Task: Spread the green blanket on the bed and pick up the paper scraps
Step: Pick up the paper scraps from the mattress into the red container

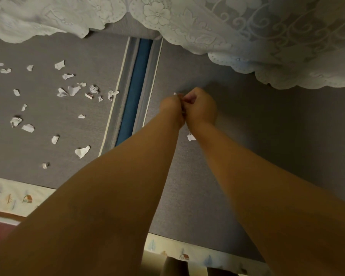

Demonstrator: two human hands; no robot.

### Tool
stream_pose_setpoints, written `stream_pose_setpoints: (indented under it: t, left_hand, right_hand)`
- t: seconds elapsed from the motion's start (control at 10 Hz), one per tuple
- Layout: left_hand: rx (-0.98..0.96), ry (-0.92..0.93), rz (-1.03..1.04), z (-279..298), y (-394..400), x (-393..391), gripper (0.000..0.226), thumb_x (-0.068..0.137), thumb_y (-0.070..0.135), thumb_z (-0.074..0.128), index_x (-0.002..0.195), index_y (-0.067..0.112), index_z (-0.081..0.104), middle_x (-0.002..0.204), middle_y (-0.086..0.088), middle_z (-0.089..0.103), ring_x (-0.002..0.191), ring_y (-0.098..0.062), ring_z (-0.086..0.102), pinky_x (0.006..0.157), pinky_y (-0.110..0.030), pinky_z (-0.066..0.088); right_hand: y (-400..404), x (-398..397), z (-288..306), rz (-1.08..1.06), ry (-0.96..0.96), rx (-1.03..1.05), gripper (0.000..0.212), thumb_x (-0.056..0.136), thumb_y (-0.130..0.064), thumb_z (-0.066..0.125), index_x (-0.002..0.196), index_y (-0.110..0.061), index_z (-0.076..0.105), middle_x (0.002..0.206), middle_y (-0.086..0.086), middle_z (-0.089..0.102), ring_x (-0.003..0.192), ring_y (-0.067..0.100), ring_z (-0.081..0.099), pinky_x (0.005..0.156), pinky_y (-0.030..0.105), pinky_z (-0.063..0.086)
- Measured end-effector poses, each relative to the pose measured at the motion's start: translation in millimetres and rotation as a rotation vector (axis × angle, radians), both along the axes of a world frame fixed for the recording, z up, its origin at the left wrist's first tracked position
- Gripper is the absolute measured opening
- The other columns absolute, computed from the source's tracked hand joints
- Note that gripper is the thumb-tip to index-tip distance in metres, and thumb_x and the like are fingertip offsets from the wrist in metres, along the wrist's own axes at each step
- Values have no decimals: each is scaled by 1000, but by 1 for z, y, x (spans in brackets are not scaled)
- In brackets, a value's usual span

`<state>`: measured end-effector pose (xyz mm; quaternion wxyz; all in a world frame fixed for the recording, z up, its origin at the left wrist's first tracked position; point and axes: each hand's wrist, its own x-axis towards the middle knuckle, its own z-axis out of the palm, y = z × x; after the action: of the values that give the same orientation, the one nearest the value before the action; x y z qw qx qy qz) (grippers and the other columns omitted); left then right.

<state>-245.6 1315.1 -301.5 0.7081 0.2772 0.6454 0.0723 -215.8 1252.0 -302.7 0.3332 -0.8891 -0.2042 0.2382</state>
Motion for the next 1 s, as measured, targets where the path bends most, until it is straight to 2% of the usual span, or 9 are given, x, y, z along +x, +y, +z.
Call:
stream_pose_setpoints:
  t: [0.1, 0.2, 0.3, 0.4, 0.5, 0.6, 0.8, 0.9, 1.0]
  left_hand:
    - [-57, -55, 81, 5, 2, -5, 24, 94, 19, 41, 71, 15, 45, 68, -3, 49, 60, -14, 49, 55, -26, 42]
    - [-115, -55, 108, 4, 3, -10, 30, 93, 35, 45, 99, 9, 59, 89, -8, 66, 83, -18, 64, 72, -31, 55]
    - [-40, 119, 28, -2, 9, -12, 36, 97, 43, 47, 106, 10, 59, 90, -8, 64, 79, -16, 63, 76, -29, 57]
    - [-21, 183, -26, -1, 12, -17, 39, 95, 47, 49, 85, 10, 56, 73, -6, 61, 55, -11, 58, 49, -19, 54]
    - [-31, 178, -7, -6, 8, -26, 30, 95, 30, 57, 71, 12, 54, 61, 0, 52, 46, -6, 44, 38, -15, 42]
    - [87, 178, -204, -17, 3, -39, 22, 91, 8, 56, 70, 14, 52, 65, 2, 49, 50, -8, 44, 42, -19, 37]
    - [323, 407, -530, -31, -16, -54, 23, 97, 26, 51, 109, 11, 63, 93, -7, 62, 81, -20, 60, 83, -36, 55]
    - [460, 324, -723, -33, -33, -54, 21, 93, 37, 57, 98, 18, 61, 81, -2, 59, 73, -16, 57, 73, -35, 53]
    - [540, 291, -862, -40, -45, -51, 26, 90, 30, 63, 111, 15, 59, 100, -4, 62, 90, -18, 59, 78, -33, 52]
  right_hand:
    - [2, -3, 2, 170, -54, -7, 27, 94, -14, 49, 67, -16, 53, 73, 1, 60, 70, 15, 54, 66, 25, 42]
    - [4, 0, 9, 353, -74, -38, 38, 92, -11, 46, 56, -21, 40, 64, -2, 53, 68, 17, 50, 76, 30, 37]
    - [-7, 12, 11, 570, 48, -123, 27, 98, -20, 45, 80, -23, 65, 80, -7, 63, 87, 15, 60, 91, 34, 39]
    - [-29, 22, 13, 427, 543, 132, 27, 100, -17, 47, 113, -17, 70, 110, -6, 69, 109, 10, 60, 96, 24, 43]
    - [-42, 31, -1, -47, 629, 208, 25, 98, -9, 49, 113, -11, 69, 117, 5, 70, 109, 16, 63, 93, 27, 49]
    - [-53, 35, -21, -169, 413, -20, 20, 93, -9, 58, 109, -15, 68, 114, 4, 69, 104, 17, 64, 80, 23, 48]
    - [-56, 18, -40, 110, 231, -237, 20, 87, -18, 70, 107, -15, 67, 114, 7, 64, 95, 19, 63, 80, 28, 50]
    - [-49, 19, -43, 201, 90, -387, 15, 89, -14, 65, 103, -17, 71, 113, 6, 68, 103, 22, 65, 88, 36, 54]
    - [-42, 26, -42, 218, 126, -409, 17, 89, -16, 65, 105, -18, 71, 114, 4, 69, 105, 22, 64, 89, 36, 53]
